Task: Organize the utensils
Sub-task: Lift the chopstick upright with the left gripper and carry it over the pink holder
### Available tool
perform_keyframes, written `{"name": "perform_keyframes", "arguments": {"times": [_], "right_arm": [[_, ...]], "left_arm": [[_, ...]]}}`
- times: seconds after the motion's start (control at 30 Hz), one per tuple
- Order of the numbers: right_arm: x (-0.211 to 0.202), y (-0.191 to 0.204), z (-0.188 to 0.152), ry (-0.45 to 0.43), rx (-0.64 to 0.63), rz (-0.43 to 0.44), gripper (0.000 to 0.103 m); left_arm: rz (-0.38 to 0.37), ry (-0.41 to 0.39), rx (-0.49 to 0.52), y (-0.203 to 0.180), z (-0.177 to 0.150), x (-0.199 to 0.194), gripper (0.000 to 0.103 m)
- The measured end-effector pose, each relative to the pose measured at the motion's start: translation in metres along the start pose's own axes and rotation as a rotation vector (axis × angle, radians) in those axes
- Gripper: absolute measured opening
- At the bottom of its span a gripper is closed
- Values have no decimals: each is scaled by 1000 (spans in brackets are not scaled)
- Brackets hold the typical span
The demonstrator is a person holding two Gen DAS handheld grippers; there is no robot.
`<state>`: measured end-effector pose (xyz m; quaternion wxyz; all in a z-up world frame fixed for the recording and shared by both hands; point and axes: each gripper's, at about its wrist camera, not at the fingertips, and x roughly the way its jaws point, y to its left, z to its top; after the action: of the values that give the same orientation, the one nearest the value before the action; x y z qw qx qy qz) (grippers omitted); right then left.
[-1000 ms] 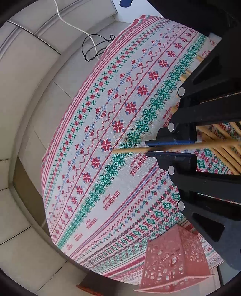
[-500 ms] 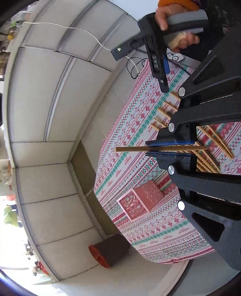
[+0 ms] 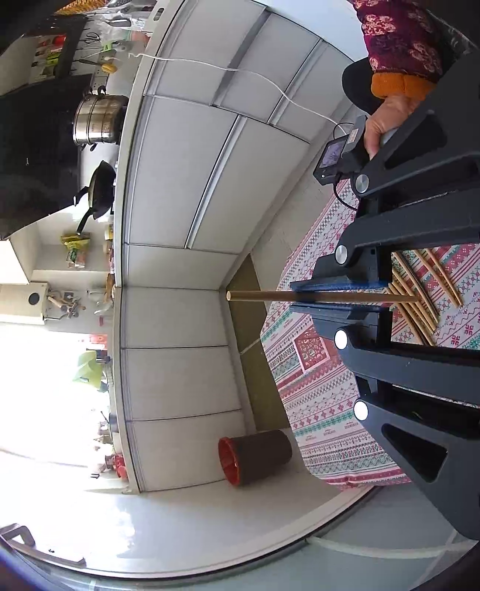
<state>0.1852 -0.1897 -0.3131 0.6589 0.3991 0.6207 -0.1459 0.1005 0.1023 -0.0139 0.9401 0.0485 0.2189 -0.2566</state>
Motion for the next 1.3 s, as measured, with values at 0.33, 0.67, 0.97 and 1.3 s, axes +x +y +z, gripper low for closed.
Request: {"name": "perform_keyframes", "arguments": {"times": [0.33,0.67,0.97,1.3], "right_arm": [[0,2,10,-54,39,-27,11],[-71,18,-14,-236,-234,97,8],[-193,68,-38,-478,-479,242,8],[-289,146,-21,-772,-650,412,8]], "left_arm": [[6,-22,-49,5,-4,-9,5],[41,-8,-130,17,-7,-9,5],[83,-18,-194,26,16,3,5],[181,-118,-268,52,71,48,5]]}}
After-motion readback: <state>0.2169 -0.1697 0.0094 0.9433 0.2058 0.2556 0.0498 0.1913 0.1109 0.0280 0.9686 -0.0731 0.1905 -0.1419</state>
